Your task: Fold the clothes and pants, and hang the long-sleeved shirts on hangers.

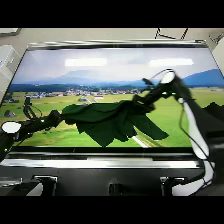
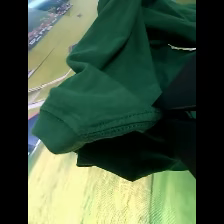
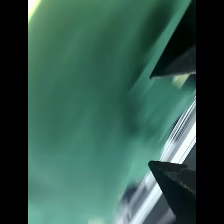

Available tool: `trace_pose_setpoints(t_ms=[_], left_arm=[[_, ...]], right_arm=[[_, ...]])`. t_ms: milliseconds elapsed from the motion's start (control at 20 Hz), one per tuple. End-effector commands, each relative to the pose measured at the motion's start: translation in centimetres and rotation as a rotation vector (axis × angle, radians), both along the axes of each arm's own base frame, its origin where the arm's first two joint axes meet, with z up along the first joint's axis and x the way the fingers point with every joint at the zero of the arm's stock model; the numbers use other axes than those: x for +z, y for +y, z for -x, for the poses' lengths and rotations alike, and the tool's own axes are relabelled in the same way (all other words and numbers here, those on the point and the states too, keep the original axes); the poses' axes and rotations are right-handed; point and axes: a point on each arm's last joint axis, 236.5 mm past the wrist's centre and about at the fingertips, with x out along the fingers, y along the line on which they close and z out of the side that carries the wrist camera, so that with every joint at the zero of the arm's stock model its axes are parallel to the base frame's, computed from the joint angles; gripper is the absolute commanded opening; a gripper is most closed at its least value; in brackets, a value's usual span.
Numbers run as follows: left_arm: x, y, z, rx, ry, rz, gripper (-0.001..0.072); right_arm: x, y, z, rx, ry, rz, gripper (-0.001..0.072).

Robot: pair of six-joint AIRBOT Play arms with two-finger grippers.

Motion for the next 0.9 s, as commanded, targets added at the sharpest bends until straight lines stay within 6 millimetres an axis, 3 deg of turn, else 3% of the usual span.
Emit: trace_pose_setpoints(t_ms=[0, 100, 200, 250, 350, 500, 650, 750, 800, 850], left_arm=[[-0.1, 0.5, 0.0, -0.006, -0.002, -0.008, 0.0024], [-0.2, 0.4, 0.2, -0.029, -0.006, -0.018, 0.0024], [-0.2, 0.3, 0.4, -0.038, 0.001, -0.013, 0.0024], [-0.2, 0.1, 0.6, -0.043, 0.005, -0.011, 0.0024], [-0.3, -0.1, 0.8, -0.056, 0.013, -0.004, 0.0024], [-0.4, -0.6, 1.4, -0.079, 0.031, 0.008, 0.0024], [-0.4, -0.7, 1.5, -0.085, 0.035, 0.011, 0.0024], [-0.4, -0.7, 1.5, -0.085, 0.035, 0.011, 0.0024], [-0.4, -0.7, 1.5, -0.084, 0.034, 0.011, 0.0024], [-0.3, -0.5, 1.3, -0.079, 0.027, 0.007, 0.0023]], right_arm=[[0.1, -9.0, 4.7, -0.061, 0.097, 0.164, 0.0659], [-2.2, -8.7, 9.0, -0.094, 0.131, 0.153, 0.0704], [-5.2, -5.8, 12.6, -0.119, 0.135, 0.075, 0.0705], [-6.3, -4.4, 13.4, -0.148, 0.128, 0.029, 0.0705], [-7.5, -1.8, 12.9, -0.240, 0.097, -0.070, 0.0705], [-6.5, 1.1, 9.6, -0.332, -0.008, -0.175, 0.0706], [-6.8, 2.6, 8.7, -0.342, -0.058, -0.168, 0.0701], [-7.2, 3.4, 8.6, -0.349, -0.062, -0.159, 0.0548], [-7.0, 3.6, 8.5, -0.347, -0.067, -0.165, 0.0239], [-6.4, 3.6, 8.0, -0.343, -0.075, -0.176, 0.0040]])
